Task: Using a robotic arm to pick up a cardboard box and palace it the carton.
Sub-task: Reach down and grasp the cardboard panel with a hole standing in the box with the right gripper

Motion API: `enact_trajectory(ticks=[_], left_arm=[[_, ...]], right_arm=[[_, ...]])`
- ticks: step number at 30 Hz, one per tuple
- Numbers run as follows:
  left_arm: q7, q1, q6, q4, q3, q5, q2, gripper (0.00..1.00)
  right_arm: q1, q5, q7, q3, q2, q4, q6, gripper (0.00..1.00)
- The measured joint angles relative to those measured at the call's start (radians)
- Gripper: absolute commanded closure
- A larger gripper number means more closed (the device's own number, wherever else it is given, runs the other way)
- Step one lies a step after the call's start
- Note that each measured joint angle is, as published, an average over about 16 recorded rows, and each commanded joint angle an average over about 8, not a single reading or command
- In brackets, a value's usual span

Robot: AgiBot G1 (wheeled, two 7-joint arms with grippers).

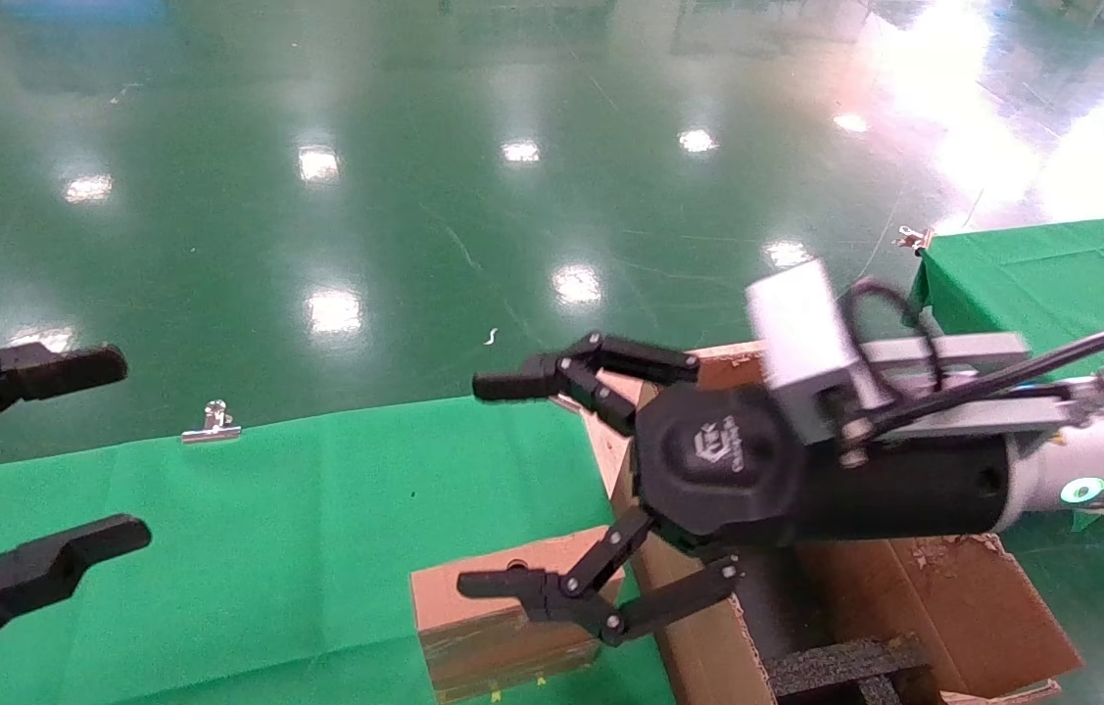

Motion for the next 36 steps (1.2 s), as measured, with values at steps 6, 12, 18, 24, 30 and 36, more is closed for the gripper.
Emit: enact_trajectory(ticks=[6,12,18,24,30,36], left_arm=[[0.0,0.0,0.0,0.0,0.0,0.0,0.0,1.0],[0.0,0.0,0.0,0.0,0.0,0.0,0.0,1.0],[0.0,0.0,0.0,0.0,0.0,0.0,0.0,1.0],[0.0,0.0,0.0,0.0,0.0,0.0,0.0,1.0],[0.0,0.0,0.0,0.0,0.0,0.0,0.0,1.0],[0.0,0.0,0.0,0.0,0.0,0.0,0.0,1.0]], right_arm=[[0.067,-0.165,0.003,-0.068,-0.022,0.004,0.0,0.0],[0.144,-0.342,-0.001,-0.147,-0.073,-0.008,-0.01,0.0],[0.21,-0.483,-0.009,-0.218,-0.137,-0.038,-0.026,0.0],[0.259,-0.58,-0.012,-0.273,-0.195,-0.071,-0.04,0.0],[0.297,-0.659,-0.003,-0.322,-0.245,-0.095,-0.05,0.0],[0.33,-0.734,0.01,-0.367,-0.283,-0.103,-0.056,0.0]])
